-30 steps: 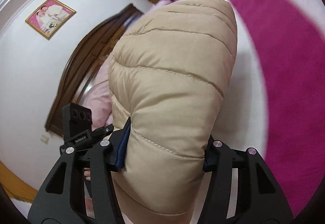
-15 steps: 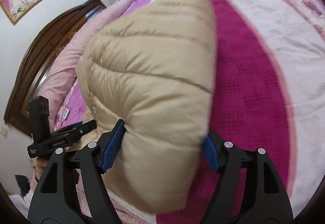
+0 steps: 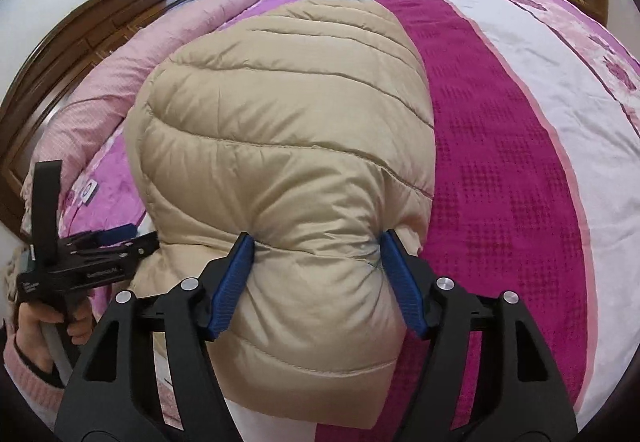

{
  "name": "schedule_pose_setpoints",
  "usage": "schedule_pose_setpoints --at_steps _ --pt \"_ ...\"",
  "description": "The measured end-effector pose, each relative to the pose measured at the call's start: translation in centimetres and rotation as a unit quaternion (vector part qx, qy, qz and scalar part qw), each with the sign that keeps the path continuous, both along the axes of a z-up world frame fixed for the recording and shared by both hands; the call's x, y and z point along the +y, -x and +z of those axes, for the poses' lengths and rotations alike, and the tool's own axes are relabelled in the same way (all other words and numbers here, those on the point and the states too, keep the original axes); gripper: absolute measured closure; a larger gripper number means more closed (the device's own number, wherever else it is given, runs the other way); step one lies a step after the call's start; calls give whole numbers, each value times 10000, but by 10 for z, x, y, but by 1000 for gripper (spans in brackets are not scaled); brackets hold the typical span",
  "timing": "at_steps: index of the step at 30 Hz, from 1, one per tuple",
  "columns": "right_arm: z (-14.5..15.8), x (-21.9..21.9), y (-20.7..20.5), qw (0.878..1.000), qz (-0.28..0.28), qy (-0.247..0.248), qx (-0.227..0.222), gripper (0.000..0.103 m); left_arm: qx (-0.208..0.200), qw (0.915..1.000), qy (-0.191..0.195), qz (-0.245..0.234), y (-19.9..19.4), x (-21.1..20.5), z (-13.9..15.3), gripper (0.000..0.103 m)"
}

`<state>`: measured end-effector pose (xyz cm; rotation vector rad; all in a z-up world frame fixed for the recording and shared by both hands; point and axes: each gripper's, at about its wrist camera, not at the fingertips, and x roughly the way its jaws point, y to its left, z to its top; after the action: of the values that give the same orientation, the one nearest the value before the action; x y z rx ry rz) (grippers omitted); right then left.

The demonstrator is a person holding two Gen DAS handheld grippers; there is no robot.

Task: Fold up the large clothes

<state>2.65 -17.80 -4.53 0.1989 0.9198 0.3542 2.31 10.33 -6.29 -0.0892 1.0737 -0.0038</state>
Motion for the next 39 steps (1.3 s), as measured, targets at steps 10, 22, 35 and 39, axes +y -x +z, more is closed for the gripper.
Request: schedule_pose_setpoints --at_steps 10,22,35,39 --pt "33 -18 45 9995 -323 6 -75 5 -682 9970 -323 191 53 -11 47 6" --pt "14 -21 104 9960 -681 375 429 5 -454 9981 -424 -3 97 -41 48 6" --pt "0 -11 116 9932 -711 509 763 5 74 9995 -301 37 105 -53 25 6" --pt "-3 -7 115 9927 -702 540 824 5 149 9995 -272 61 105 -53 22 6"
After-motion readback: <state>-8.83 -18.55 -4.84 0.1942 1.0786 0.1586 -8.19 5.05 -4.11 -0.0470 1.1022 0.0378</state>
